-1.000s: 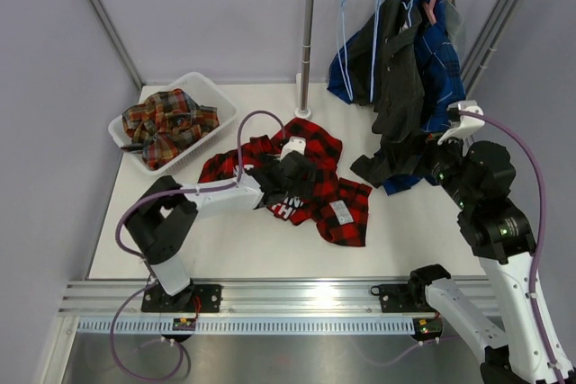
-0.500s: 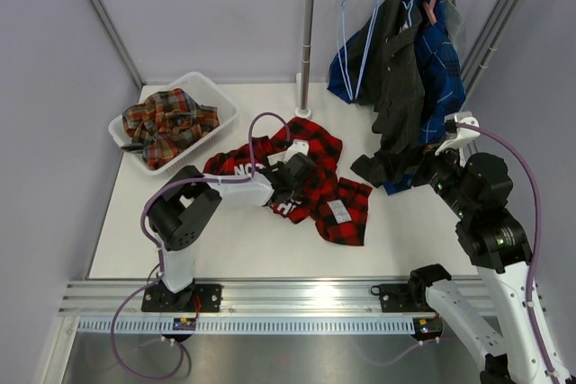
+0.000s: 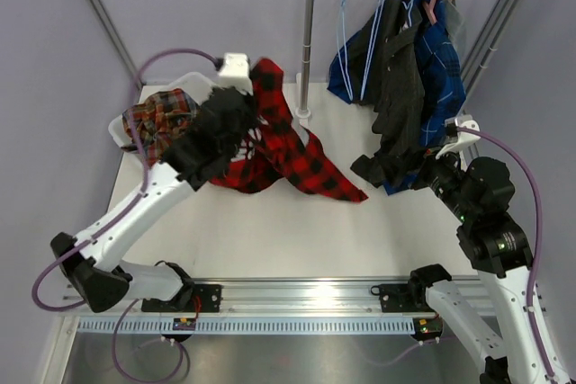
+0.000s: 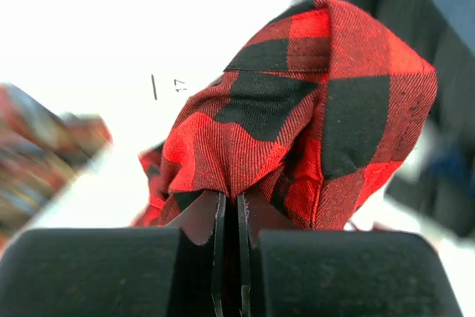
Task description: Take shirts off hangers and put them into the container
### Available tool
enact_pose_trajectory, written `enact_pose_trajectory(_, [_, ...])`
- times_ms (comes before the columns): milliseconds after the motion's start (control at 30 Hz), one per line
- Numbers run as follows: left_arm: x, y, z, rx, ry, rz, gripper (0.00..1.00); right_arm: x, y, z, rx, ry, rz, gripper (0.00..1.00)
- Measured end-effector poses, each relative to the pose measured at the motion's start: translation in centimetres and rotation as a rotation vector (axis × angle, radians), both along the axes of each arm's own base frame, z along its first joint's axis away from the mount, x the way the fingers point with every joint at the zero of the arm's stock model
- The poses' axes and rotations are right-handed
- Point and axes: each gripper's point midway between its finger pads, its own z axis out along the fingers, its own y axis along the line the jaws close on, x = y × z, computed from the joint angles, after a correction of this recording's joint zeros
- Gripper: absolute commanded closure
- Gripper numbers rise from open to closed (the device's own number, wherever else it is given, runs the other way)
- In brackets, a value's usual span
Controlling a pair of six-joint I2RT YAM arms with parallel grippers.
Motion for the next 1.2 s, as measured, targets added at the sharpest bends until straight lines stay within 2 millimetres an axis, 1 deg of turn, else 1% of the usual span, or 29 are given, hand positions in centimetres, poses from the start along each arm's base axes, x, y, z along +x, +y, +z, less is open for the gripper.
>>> enact_pose_trajectory(100, [0.8,4.6,9.0,-0.053,-0.167,0.098,1.0,0.0,0.0,0.0,0.0,0.0,0.0,0.0])
enact_pose_trajectory(133, [1.0,6.1,11.5,-0.065,-0.216,0.131,1.0,0.0,0.0,0.0,0.0,0.0,0.0,0.01])
enact_pose_trajectory(167, [1.2,7.7,13.8,-0.071,-0.259,0.165,1.0,0.0,0.0,-0.1,0.0,0.0,0.0,0.01])
enact_pose_trajectory(200, [1.4,8.9,15.5,-0.066,-0.294,0.192,1.0,0.0,0.0,-0.1,0.0,0.002,0.001,0.01])
enact_pose_trajectory(233, [1.5,10.8,18.0,-0.07,-0.341,0.237,1.0,0.1,0.0,-0.2,-0.001,0.003,0.001,0.0])
enact_pose_trajectory(267, [1.7,12.2,19.7,-0.06,-0.375,0.272,1.0,0.1,0.0,-0.3,0.0,0.003,0.001,0.01])
enact_pose_trajectory(300, [1.9,13.2,21.2,-0.05,-0.405,0.297,1.0,0.1,0.1,-0.4,0.0,0.004,0.001,0.01])
enact_pose_trajectory(367, [2.4,14.9,23.6,-0.026,-0.458,0.341,1.0,0.3,0.1,-0.8,-0.001,0.008,0.001,0.01])
enact_pose_trajectory(433, [3.2,16.2,24.7,0.002,-0.485,0.367,1.0,0.4,0.2,-1.2,-0.003,0.018,0.003,0.01])
enact_pose_trajectory(533, [4.8,18.2,25.3,0.037,-0.504,0.412,1.0,0.6,0.3,-1.7,-0.006,0.031,0.008,0.01])
enact_pose_trajectory(600, [5.9,19.4,24.8,0.056,-0.498,0.434,1.0,0.7,0.4,-1.8,-0.006,0.034,0.009,0.01])
enact_pose_trajectory(667, [7.0,20.4,23.3,0.076,-0.48,0.451,1.0,0.7,0.4,-1.9,-0.006,0.034,0.01,0.0])
enact_pose_trajectory(700, [7.6,20.7,22.1,0.087,-0.466,0.45,1.0,0.7,0.4,-1.9,-0.006,0.034,0.012,0.0])
enact_pose_trajectory(767, [9.0,21.2,19.0,0.103,-0.424,0.446,1.0,0.7,0.5,-1.8,-0.004,0.032,0.017,0.01])
enact_pose_trajectory(800, [9.9,21.6,16.9,0.105,-0.39,0.444,1.0,0.7,0.5,-1.8,-0.001,0.031,0.018,0.01])
enact_pose_trajectory(833, [10.8,21.8,14.6,0.109,-0.349,0.439,1.0,0.8,0.6,-1.8,0.0,0.029,0.019,0.01])
enact_pose_trajectory(900, [12.4,22.9,9.6,0.111,-0.252,0.45,1.0,0.8,0.6,-1.8,0.002,0.027,0.022,0.01])
enact_pose_trajectory(933, [13.3,23.5,6.9,0.106,-0.201,0.461,1.0,0.8,0.7,-1.9,0.003,0.028,0.024,0.0])
enact_pose_trajectory(967, [14.1,24.1,3.7,0.103,-0.143,0.476,1.0,0.8,0.7,-1.9,0.003,0.03,0.024,0.01])
enact_pose_trajectory(1000, [14.6,24.5,1.1,0.102,-0.093,0.488,1.0,0.8,0.7,-2.0,0.003,0.03,0.024,0.01])
enact_pose_trajectory(1067, [15.2,25.2,-5.1,0.093,0.023,0.514,1.0,0.8,0.7,-2.1,0.003,0.032,0.024,0.0])
enact_pose_trajectory(1133, [15.5,25.3,-11.0,0.081,0.141,0.527,1.0,0.9,0.7,-2.1,0.003,0.034,0.024,0.01])
enact_pose_trajectory(1200, [15.8,25.2,-15.2,0.065,0.241,0.527,1.0,0.9,0.7,-2.2,0.003,0.036,0.024,0.0])
